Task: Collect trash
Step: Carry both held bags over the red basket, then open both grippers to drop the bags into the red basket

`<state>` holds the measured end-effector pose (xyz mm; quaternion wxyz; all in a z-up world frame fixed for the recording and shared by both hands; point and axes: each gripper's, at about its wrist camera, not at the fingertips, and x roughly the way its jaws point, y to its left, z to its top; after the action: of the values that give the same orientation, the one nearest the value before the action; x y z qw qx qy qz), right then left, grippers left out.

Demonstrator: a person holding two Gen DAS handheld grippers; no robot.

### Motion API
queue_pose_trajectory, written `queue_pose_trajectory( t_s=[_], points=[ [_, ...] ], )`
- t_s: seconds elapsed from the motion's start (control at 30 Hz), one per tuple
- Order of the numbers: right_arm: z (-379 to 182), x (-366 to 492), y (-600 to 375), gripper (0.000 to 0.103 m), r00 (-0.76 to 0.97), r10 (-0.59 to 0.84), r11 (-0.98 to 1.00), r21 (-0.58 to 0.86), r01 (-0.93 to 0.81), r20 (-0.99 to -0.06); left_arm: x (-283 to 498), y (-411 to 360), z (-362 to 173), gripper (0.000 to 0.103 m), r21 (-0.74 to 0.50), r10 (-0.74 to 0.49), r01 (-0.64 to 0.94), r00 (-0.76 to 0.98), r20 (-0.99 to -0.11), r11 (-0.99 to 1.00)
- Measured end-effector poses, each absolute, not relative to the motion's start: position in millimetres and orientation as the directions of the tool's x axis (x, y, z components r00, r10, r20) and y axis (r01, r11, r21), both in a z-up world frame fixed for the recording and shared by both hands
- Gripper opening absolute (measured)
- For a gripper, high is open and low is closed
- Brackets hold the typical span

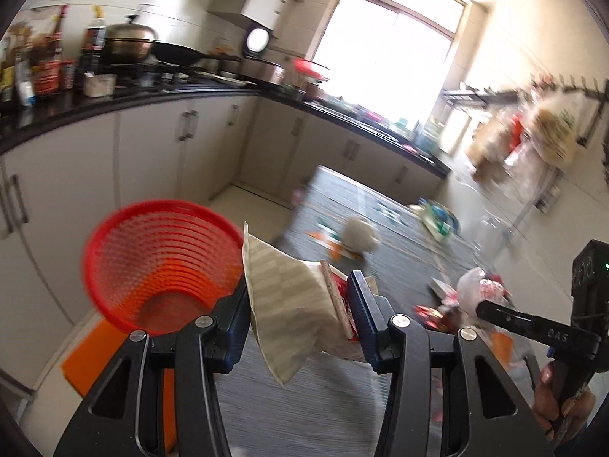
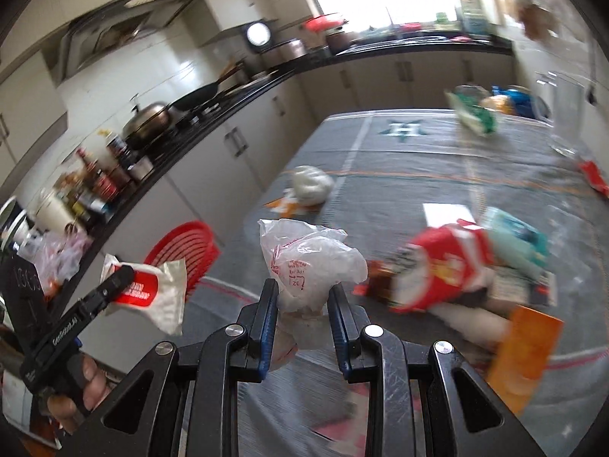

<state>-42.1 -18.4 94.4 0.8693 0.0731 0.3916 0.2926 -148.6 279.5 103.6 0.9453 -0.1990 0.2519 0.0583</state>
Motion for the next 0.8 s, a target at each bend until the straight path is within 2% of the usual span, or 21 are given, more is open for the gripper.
queue_pose_trajectory(
  t_s=[0.2,0.47,0.8],
  points=[
    [100.5,-35.1,50.6,0.029,0.459,0.601,0.774,0.335,-0.537,-0.654,-158.2,329.5,99.1,0.048,-0.325,0.119,-0.321,0.850,-0.513,0.890],
    [97.8,-25.2,134.0,0.029,0.392,0.618,0.724,0.299,-0.622,-0.682,-146.2,363.6,77.9,0.048,-0.233,0.242,-0.432,0.791,-0.562,0.871],
    [74.7,-8.1,213.3,0.031,0.340,0.606,0.692,0.267,-0.670,-0.719,-121.0,386.0,58.1,0.051,-0.174,0.288,-0.477,0.743,-0.605,0.862]
  ],
)
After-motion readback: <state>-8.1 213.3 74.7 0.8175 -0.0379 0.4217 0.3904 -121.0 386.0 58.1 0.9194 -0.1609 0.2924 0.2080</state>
